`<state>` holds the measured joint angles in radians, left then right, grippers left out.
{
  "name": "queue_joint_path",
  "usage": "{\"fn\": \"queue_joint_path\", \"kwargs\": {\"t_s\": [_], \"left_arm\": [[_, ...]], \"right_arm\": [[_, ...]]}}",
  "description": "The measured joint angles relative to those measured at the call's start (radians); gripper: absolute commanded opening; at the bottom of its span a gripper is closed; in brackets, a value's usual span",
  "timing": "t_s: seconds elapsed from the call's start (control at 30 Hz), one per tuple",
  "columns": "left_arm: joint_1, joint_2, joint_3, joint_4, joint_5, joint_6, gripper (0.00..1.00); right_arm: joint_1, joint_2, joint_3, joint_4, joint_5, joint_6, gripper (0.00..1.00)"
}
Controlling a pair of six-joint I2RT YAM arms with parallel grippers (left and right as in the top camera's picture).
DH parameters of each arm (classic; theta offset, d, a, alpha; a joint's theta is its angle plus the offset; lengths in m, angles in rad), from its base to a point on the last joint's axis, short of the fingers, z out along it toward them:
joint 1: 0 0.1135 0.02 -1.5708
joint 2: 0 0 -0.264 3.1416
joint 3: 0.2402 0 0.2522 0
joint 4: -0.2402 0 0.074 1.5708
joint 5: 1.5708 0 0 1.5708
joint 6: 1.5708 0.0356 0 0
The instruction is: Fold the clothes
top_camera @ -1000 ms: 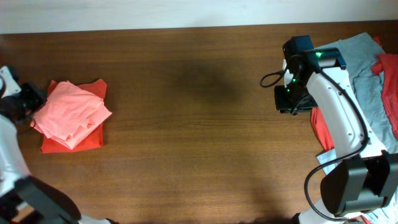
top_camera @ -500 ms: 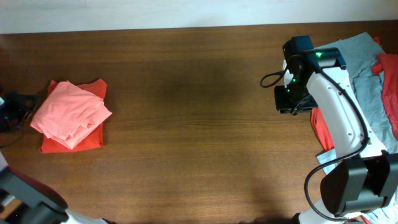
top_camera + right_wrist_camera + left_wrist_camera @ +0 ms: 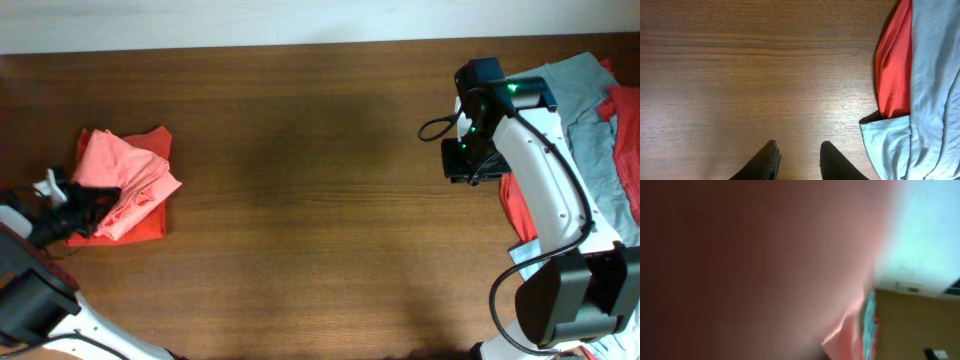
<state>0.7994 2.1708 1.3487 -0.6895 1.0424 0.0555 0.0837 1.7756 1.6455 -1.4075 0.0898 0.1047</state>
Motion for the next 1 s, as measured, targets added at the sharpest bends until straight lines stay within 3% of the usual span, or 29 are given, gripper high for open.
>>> {"fn": "queue_joint_path", "kwargs": {"t_s": [0.1, 0.2, 0.5, 0.67, 0.73, 0.8, 1.0], "left_arm": [[0.006, 0.014, -0.025, 0.007, 0.04, 0.034, 0.07], [0.01, 0.014, -0.03, 0.008, 0.079, 0.064, 0.18], [0.016, 0.013, -0.028, 0.025, 0.24, 0.122, 0.24], [0.015, -0.108, -0.009, 0.025, 0.189, 0.131, 0.3], [0.015, -0.206, 0.004, 0.035, 0.146, 0.135, 0.42], [0.014, -0.297, 0.017, 0.048, 0.117, 0.137, 0.47], [-0.003, -0.509, 0.045, 0.054, 0.003, 0.144, 0.49]], "right_arm": [[0.0, 0.0, 0.0, -0.002, 0.0, 0.0, 0.33], [0.0, 0.0, 0.0, -0.003, 0.0, 0.001, 0.33], [0.0, 0.0, 0.0, -0.007, 0.0, 0.0, 0.33], [0.0, 0.0, 0.0, -0.007, 0.0, 0.0, 0.33], [0.0, 0.0, 0.0, -0.007, 0.0, 0.0, 0.33], [0.0, 0.0, 0.0, -0.007, 0.0, 0.0, 0.33], [0.0, 0.0, 0.0, -0.006, 0.0, 0.0, 0.33]]}}
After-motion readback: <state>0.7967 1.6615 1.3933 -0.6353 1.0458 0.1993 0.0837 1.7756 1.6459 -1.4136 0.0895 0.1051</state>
